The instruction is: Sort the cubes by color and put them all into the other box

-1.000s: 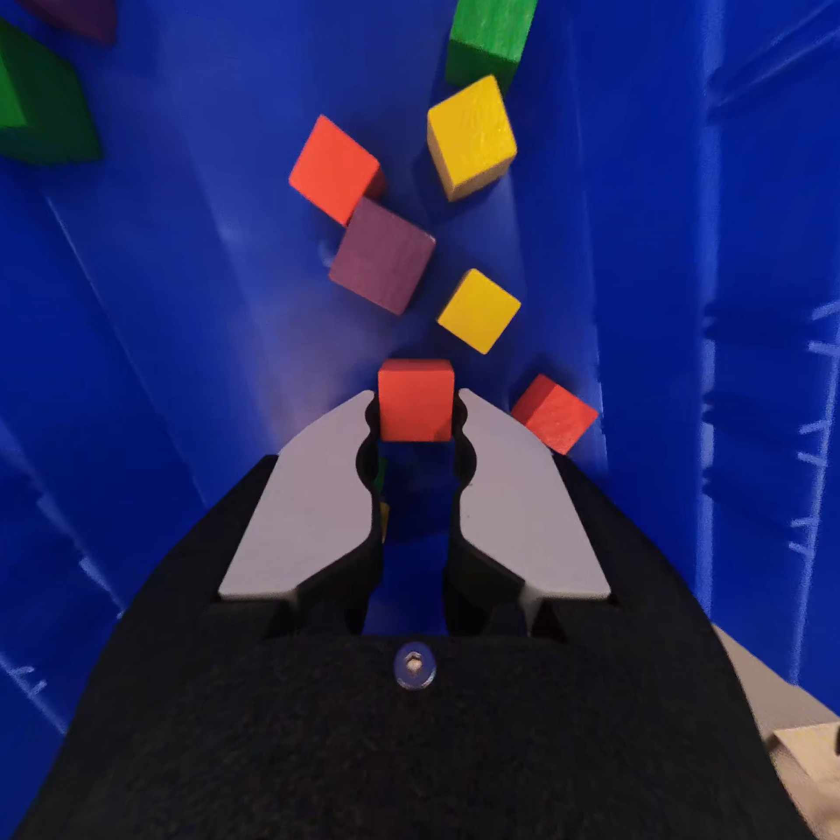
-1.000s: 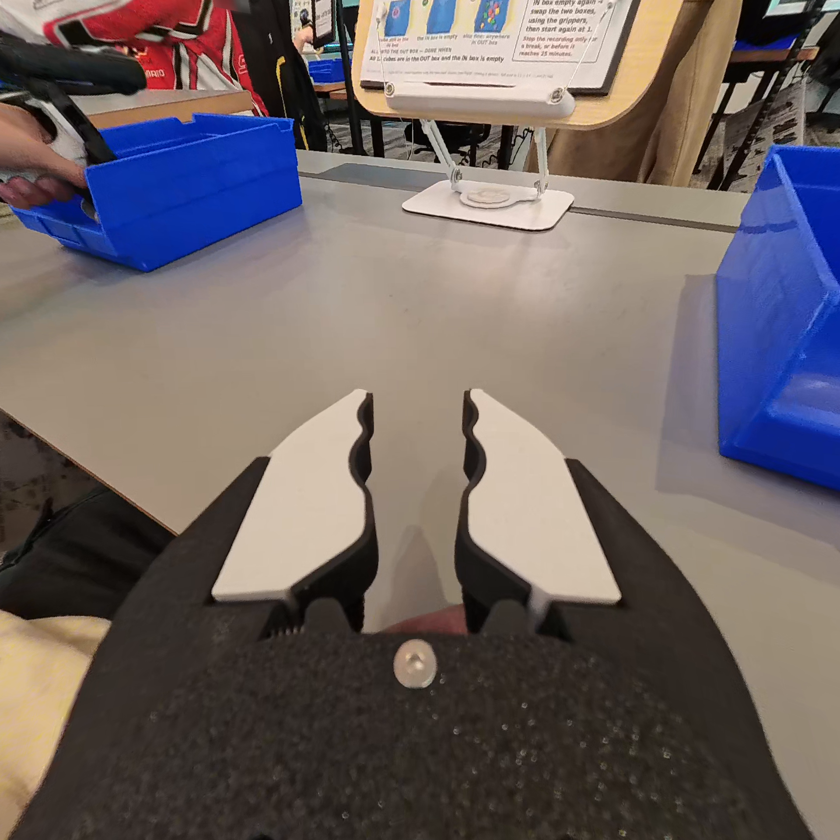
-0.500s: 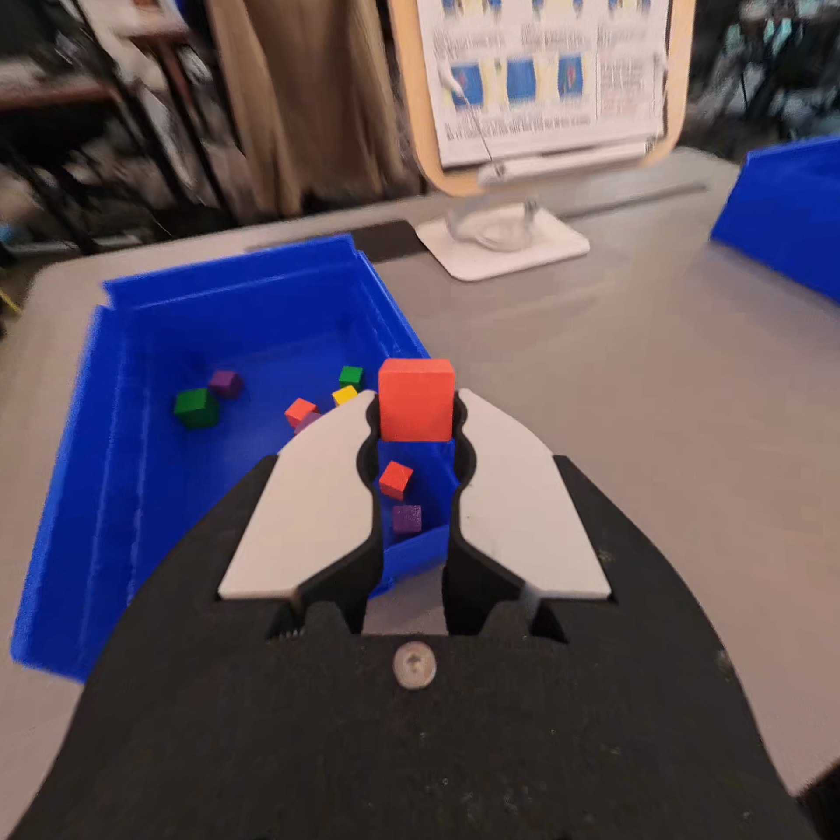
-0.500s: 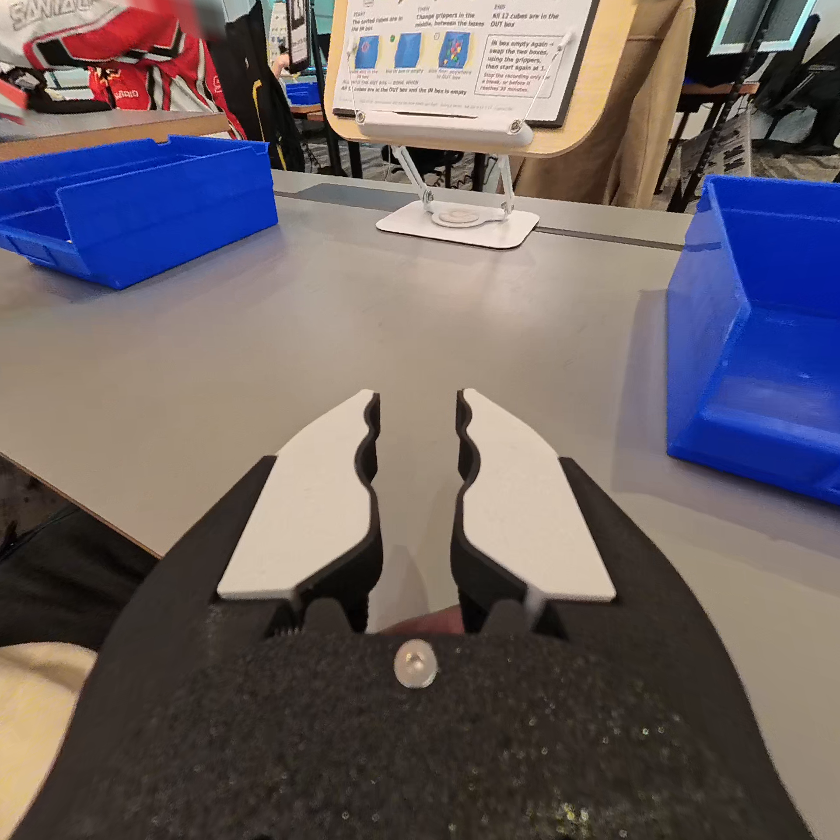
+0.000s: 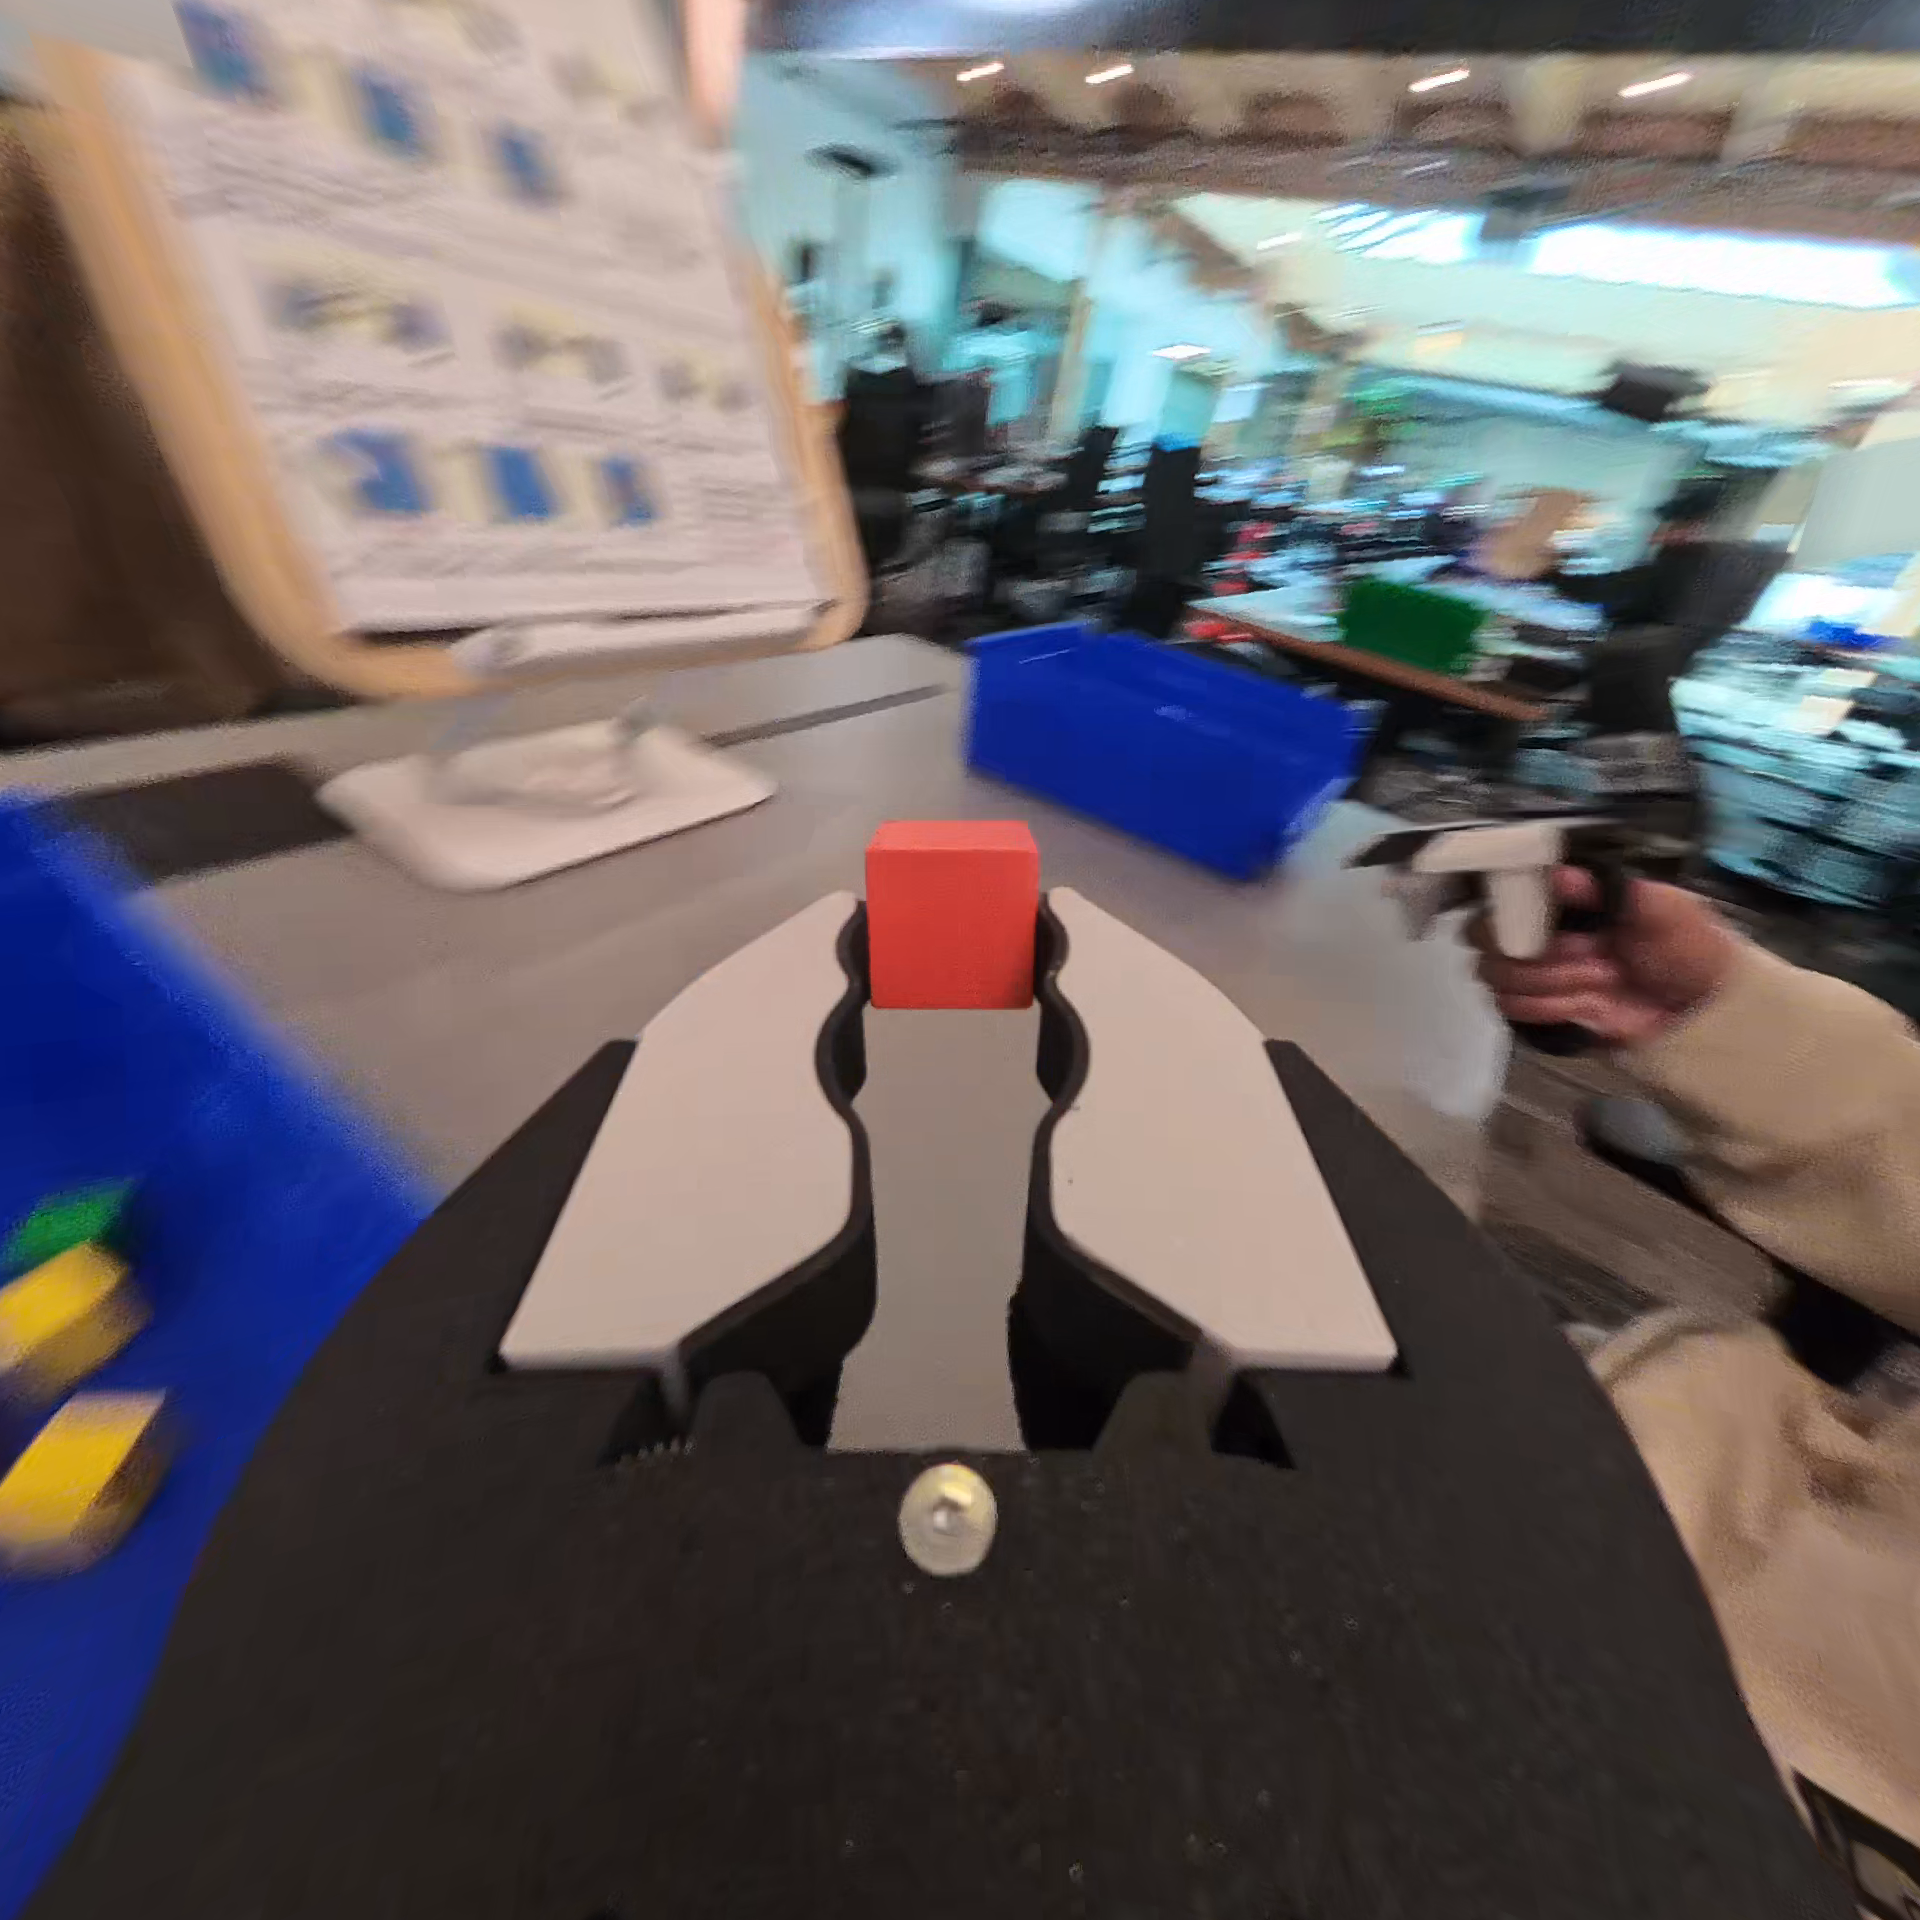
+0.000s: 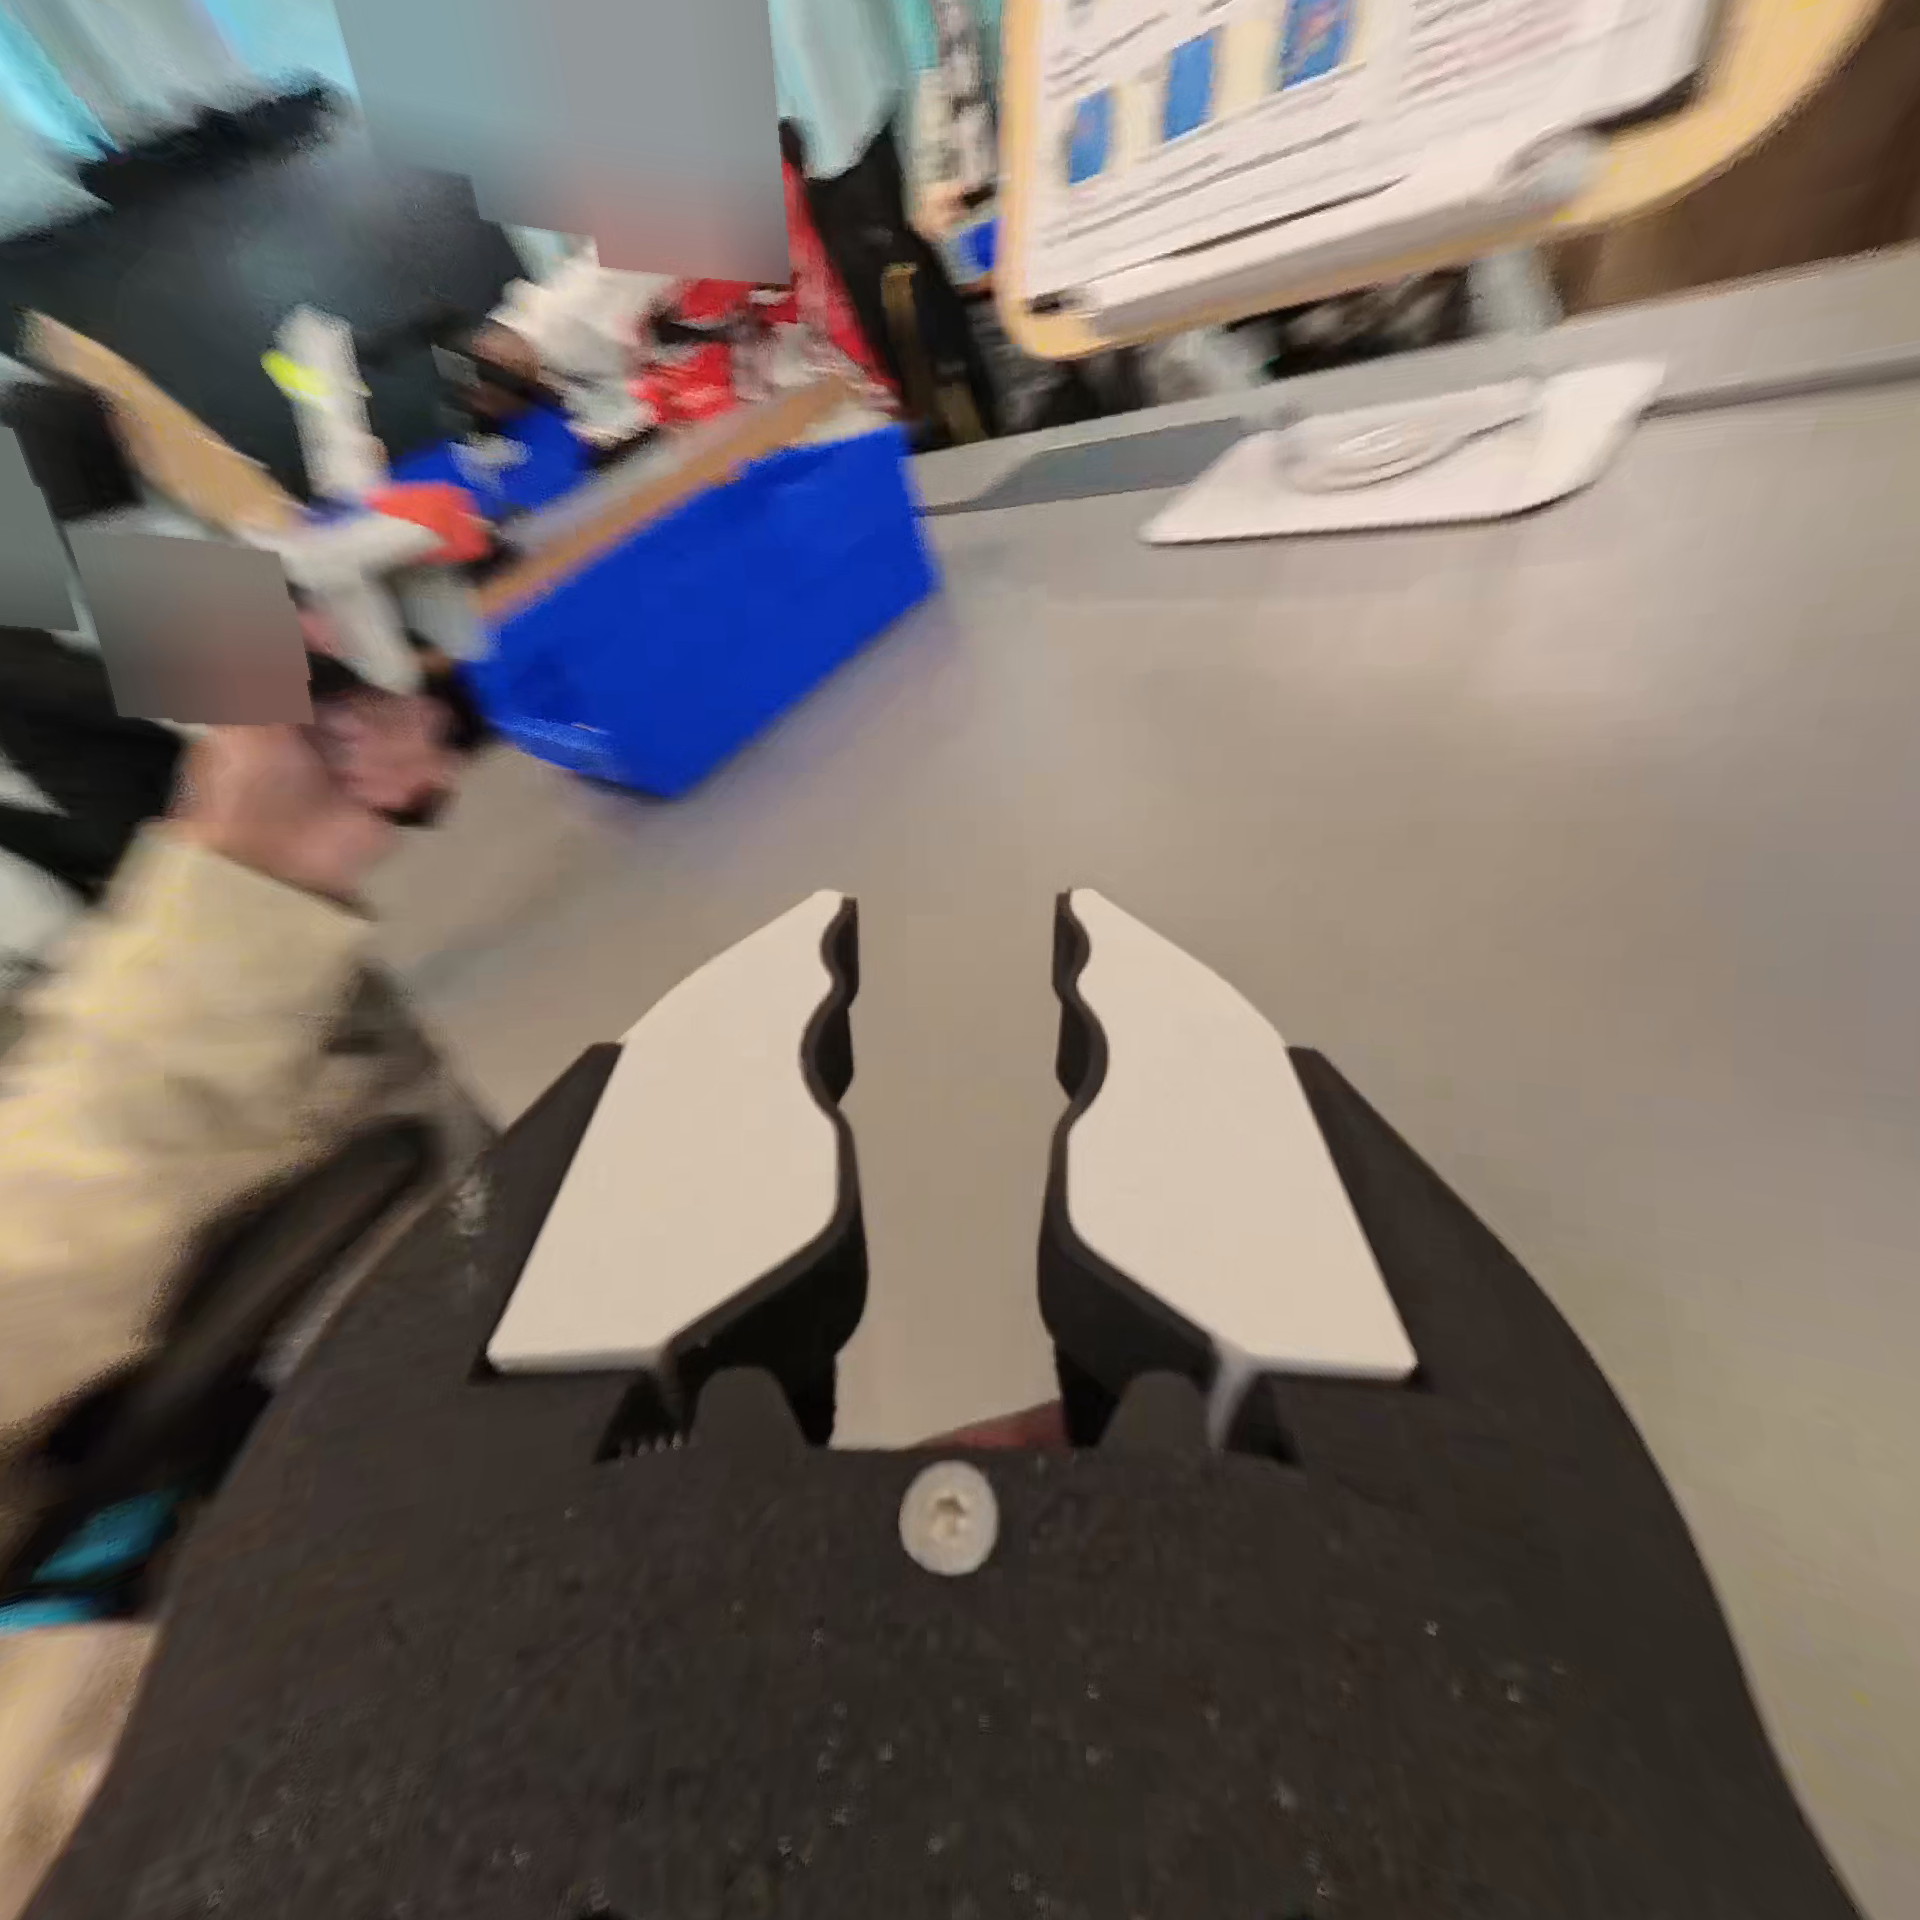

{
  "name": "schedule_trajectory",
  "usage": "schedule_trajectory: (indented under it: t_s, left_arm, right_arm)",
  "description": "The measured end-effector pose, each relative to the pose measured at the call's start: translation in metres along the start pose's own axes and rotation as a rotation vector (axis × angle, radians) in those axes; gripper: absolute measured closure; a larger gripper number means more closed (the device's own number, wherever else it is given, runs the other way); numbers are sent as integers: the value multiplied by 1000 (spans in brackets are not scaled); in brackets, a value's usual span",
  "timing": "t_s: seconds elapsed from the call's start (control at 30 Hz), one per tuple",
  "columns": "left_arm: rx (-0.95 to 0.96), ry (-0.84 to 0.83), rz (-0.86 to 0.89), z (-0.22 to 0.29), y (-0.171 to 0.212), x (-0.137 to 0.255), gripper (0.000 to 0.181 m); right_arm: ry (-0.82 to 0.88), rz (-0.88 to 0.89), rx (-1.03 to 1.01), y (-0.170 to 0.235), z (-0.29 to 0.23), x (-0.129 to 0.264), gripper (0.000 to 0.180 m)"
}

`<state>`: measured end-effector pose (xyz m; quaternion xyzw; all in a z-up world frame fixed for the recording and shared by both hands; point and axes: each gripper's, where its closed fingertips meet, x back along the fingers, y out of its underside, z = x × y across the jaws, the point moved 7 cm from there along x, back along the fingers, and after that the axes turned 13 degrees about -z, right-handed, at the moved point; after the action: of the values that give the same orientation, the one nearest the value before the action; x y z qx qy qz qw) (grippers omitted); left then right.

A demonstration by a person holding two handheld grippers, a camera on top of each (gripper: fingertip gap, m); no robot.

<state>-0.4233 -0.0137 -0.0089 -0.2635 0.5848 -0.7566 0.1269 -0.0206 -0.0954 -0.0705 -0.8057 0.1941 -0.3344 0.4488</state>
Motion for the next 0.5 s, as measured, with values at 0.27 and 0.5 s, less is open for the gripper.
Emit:
schedule_trajectory:
  t_s: [0.27,0.5]
  left_arm:
    - [-467,402,111,53,-41,-123,152]
    - [-583,511,-26,69,-32,-189,152]
  right_arm:
    - [-971,-178,-714,-71,-11,-88,130]
    - [-1042,-214,-765,-82,-6,-120,121]
